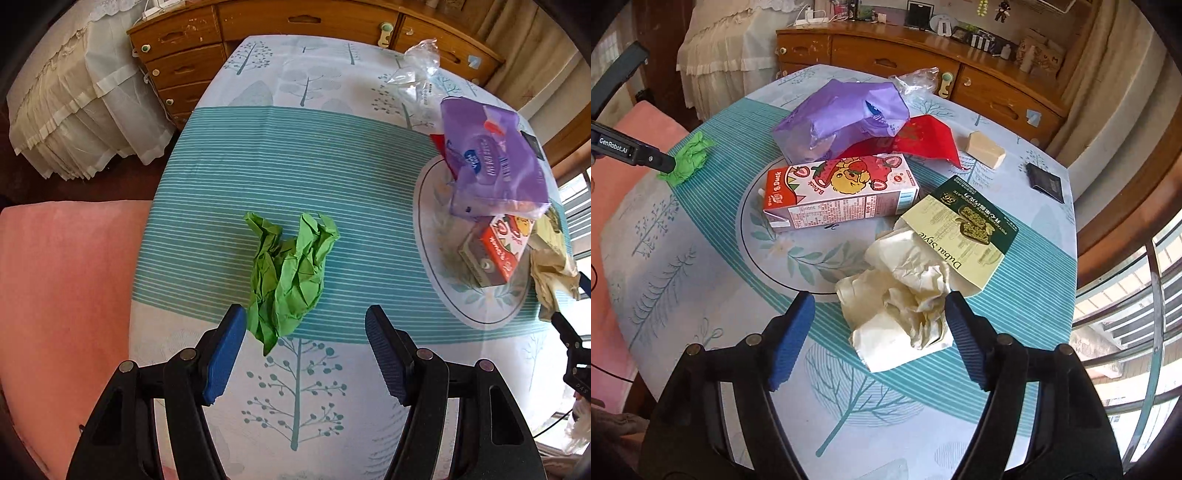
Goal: Collect trash
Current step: 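Grasp the green crumpled paper with the left tool while the right tool grasps the white tissue, then carry the green paper and white tissue over the bin and open both tools, then raise both tools from the bin back over the table, then grasp the B.Duck strawberry carton with the left tool while the right tool grasps the green chocolate box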
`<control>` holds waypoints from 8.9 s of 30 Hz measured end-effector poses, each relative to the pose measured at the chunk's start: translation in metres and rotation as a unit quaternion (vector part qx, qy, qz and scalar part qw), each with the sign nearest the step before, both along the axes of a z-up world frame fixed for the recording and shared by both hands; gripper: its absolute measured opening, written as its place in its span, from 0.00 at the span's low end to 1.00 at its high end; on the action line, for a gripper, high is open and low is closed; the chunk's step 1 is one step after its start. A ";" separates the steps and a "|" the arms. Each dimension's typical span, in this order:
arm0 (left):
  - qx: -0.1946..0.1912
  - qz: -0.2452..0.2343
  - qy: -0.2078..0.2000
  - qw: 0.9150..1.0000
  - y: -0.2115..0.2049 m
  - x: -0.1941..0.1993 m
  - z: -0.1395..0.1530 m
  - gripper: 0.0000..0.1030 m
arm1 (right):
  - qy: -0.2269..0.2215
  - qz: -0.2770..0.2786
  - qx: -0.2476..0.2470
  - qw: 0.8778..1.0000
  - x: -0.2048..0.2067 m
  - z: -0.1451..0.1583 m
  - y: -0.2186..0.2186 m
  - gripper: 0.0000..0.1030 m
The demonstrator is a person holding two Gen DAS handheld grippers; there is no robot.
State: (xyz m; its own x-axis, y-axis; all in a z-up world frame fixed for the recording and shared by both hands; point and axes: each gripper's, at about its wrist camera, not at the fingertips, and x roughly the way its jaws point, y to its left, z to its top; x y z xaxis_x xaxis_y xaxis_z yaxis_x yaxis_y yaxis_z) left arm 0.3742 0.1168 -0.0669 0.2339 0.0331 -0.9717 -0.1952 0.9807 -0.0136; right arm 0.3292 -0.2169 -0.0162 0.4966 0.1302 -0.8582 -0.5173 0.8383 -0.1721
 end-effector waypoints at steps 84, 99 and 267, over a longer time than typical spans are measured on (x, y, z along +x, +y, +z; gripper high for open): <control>-0.098 -0.127 -0.043 0.986 -0.063 -0.400 0.055 0.42 | 0.092 -0.165 0.127 0.974 -0.369 0.052 0.106 0.22; -0.103 -0.120 0.047 0.986 -0.118 -0.359 -0.132 0.42 | 0.192 -0.290 0.131 0.928 -0.346 -0.137 0.050 0.22; -0.030 -0.125 0.014 0.992 -0.228 0.107 -0.022 0.57 | 0.160 -0.244 0.160 0.943 0.160 -0.011 -0.071 0.73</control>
